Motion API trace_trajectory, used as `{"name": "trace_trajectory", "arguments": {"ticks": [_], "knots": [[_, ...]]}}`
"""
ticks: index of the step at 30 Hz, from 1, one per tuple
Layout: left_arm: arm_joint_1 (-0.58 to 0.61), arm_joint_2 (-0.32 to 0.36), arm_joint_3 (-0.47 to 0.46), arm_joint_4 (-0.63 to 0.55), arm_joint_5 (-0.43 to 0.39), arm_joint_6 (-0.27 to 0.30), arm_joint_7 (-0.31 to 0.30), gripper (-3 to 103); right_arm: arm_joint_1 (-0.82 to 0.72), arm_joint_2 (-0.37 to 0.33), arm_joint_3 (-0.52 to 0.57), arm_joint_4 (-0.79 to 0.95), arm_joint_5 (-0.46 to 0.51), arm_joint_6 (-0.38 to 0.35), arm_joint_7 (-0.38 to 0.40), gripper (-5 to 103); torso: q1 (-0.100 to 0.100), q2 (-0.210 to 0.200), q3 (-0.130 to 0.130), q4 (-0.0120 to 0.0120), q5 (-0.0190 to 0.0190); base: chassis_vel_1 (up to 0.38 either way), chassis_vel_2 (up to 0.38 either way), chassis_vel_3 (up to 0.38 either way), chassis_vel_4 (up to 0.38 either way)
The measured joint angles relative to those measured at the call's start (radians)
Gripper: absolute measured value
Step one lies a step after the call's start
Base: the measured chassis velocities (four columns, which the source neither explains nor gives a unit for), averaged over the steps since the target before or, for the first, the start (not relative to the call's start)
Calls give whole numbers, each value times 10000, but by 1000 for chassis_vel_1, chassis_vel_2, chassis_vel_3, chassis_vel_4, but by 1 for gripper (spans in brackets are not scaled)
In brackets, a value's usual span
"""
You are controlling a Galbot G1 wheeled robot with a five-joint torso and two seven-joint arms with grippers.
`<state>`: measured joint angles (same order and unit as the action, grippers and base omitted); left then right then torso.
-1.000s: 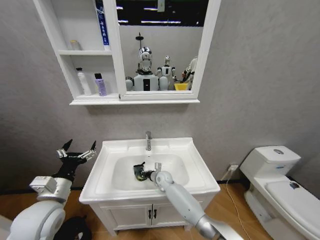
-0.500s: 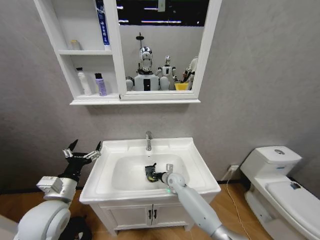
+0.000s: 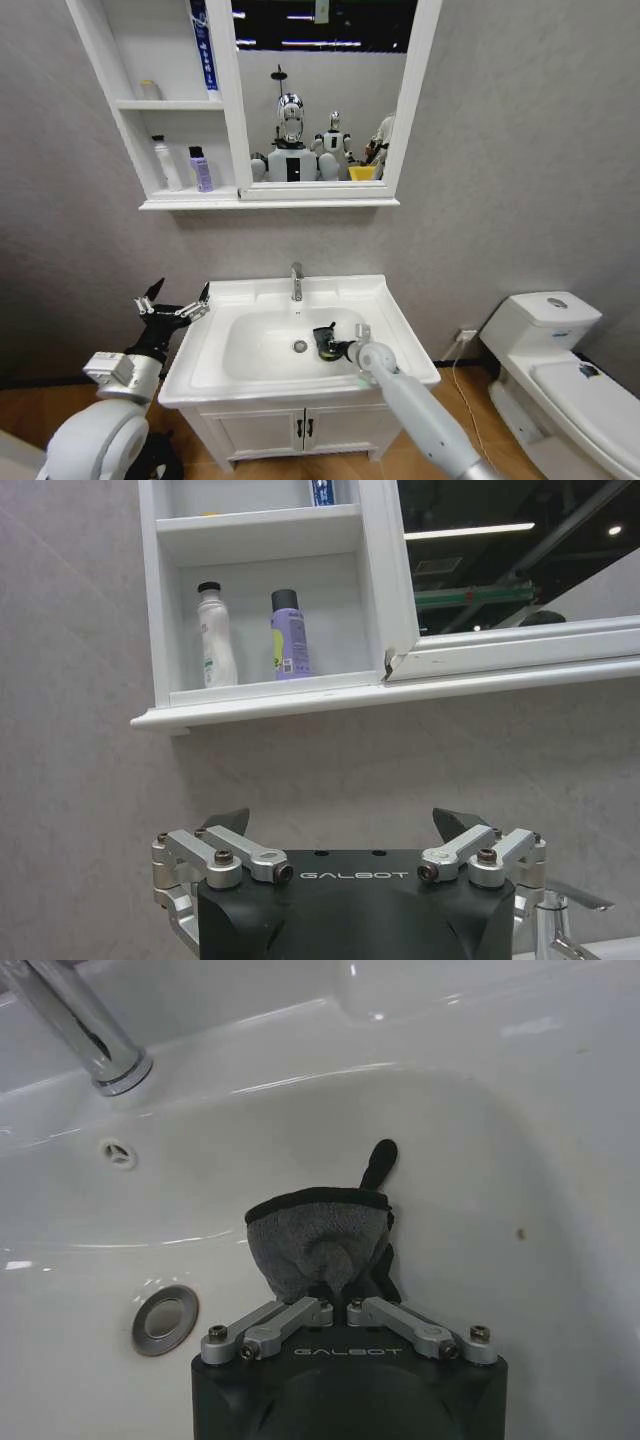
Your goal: Move facial cleanser and shampoo from washbasin to cabinet, then wipe washbasin with towel.
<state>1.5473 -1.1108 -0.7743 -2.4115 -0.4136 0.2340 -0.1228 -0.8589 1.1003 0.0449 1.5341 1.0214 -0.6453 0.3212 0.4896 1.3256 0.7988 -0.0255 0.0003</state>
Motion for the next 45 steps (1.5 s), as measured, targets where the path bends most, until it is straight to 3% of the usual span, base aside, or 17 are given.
{"name": "trace_trajectory", "arguments": {"ticks": [6, 12, 18, 19, 26, 32, 40, 45], "knots": [[-81, -123, 182, 44, 140, -49, 5, 100, -97, -1072, 72, 944, 597, -408, 563, 2, -1, 1, -1, 0, -2, 0, 0, 0, 0], [-101, -154, 323, 52, 219, -61, 12, 100, -110, -1047, -5, 1004, 614, -471, 627, 2, -1, 2, -1, -1, -3, 0, 0, 0, 0], [-62, -119, 242, 44, 228, -63, 13, 100, -54, -265, -227, 301, 325, -374, 532, 2, -1, 2, -1, -1, -3, 0, 0, 0, 0], [-3, -93, 117, 23, 203, -64, 14, 100, 23, 276, -337, -160, 148, -294, 427, 2, -1, 2, -2, -1, -4, 0, 0, 0, 0], [207, -67, -323, -35, 77, -72, 19, 100, 351, 1608, -999, -1130, -579, 136, -113, 2, -1, 2, -1, -1, -5, 0, 0, 0, 0], [319, -118, -537, -99, -2, -73, 30, 100, 746, 2119, -1565, -1507, -785, 295, -517, 2, -1, 1, -1, 0, -4, 0, 0, 0, 0], [502, -220, -859, -182, -62, -81, 68, 100, 1489, 2891, -2056, -1889, -43, 592, -810, 2, -1, 2, 0, 1, -4, 0, 0, 0, 0], [506, -216, -882, -207, -81, -82, 71, 100, 1564, 3031, -2110, -1960, 21, 592, -775, 2, -1, 1, 0, 2, -4, 0, 0, 0, 0]]}}
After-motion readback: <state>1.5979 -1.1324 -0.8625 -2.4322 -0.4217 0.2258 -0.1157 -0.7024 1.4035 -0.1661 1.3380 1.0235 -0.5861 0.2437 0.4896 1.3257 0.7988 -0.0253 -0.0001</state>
